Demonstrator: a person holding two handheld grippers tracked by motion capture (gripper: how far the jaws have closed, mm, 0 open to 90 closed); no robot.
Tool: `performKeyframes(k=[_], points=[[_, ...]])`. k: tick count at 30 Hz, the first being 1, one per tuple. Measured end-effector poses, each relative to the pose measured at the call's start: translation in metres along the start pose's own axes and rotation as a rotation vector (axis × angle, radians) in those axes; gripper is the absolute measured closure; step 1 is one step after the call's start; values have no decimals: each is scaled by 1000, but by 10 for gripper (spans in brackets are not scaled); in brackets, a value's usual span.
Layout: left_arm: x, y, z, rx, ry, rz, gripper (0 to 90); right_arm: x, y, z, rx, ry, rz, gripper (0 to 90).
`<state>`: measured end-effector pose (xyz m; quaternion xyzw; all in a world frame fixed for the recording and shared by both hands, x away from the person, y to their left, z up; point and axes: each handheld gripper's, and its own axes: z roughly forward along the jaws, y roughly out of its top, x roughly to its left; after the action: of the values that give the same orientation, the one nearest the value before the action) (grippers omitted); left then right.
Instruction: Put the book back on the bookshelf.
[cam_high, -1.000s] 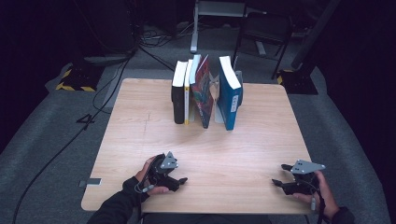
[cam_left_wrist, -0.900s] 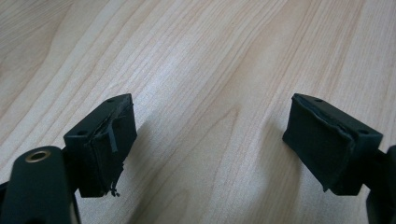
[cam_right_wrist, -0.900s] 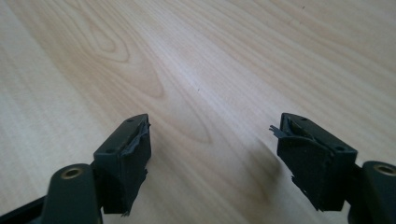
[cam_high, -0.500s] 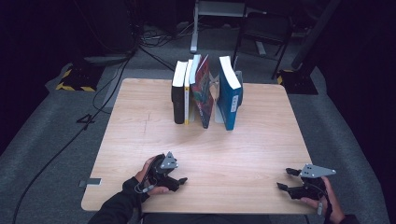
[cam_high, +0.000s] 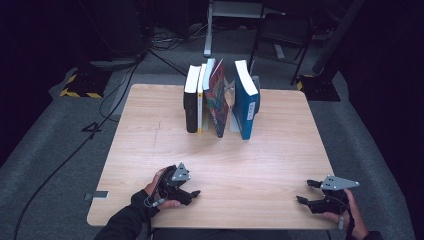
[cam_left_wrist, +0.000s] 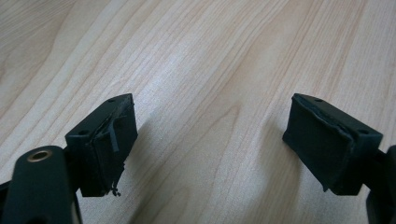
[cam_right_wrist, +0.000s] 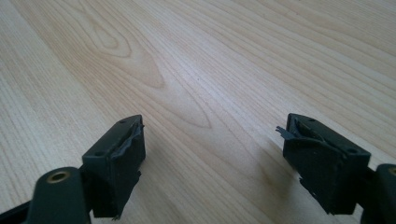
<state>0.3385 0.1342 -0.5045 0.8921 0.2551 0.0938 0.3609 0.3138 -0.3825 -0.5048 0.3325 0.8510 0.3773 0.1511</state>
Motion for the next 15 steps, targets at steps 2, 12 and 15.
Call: performKeyframes(k=[2,12,15], points=[[0,0,0,1,-2,1,168,0,0,0,0,0,0,208],[1,0,0,1,-4,3,166,0,0,0,1,-2,2,203],[1,0,0,2,-5,4,166,0,0,0,1,-2,3,203]])
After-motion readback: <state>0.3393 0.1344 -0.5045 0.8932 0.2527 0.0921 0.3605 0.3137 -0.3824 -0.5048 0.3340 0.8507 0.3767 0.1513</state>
